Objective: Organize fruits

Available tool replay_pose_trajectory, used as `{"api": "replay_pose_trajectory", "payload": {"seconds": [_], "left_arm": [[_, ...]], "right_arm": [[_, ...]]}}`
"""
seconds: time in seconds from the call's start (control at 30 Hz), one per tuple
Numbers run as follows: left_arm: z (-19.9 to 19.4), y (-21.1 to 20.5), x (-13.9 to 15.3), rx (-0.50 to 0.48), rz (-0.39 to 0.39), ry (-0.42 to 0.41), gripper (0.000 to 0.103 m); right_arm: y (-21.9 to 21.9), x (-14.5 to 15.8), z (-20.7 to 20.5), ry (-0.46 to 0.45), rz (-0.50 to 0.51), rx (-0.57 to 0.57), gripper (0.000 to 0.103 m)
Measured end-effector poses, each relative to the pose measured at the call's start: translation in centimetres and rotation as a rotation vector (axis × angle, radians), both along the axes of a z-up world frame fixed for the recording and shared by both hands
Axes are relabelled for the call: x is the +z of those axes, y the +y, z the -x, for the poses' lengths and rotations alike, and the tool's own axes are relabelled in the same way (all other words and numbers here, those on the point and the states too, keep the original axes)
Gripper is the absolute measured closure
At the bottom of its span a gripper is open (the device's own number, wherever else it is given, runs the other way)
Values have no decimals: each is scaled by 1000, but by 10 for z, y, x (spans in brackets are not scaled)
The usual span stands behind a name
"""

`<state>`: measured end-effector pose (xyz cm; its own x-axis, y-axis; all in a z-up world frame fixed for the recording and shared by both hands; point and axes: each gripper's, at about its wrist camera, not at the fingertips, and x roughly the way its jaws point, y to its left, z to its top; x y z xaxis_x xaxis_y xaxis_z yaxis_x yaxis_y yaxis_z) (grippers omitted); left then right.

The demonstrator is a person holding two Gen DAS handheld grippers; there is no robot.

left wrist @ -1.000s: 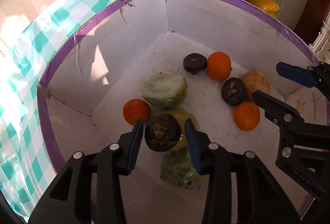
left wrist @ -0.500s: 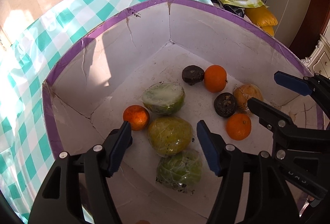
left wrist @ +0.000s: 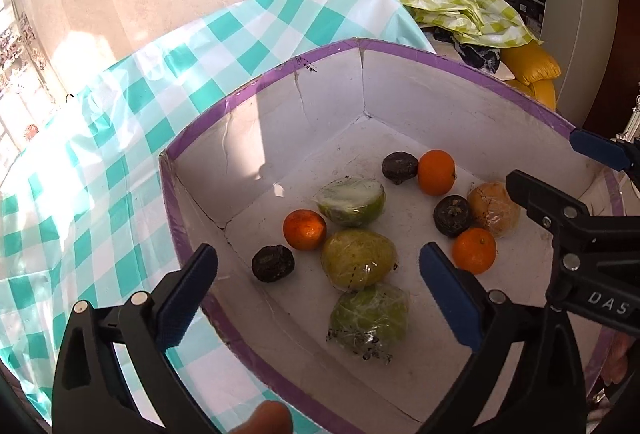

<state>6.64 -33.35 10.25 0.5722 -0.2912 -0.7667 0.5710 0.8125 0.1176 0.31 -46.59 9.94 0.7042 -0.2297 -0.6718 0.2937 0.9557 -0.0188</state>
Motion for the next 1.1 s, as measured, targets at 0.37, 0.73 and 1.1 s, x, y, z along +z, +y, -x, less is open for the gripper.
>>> {"api": "replay_pose_trajectory", "payload": {"seconds": [0.37,0.73,1.1], "left_arm": [[16,-7,10,-36,70,27,2],[15,-6,8,2,22,7,2],[10,2,10,19,17,-10,2]], "right_arm": [[-7,19,24,-38,13,-43,16],[-13,6,20,0,-43,-38,16],[-15,0,16,16,-58,-36,16]]}}
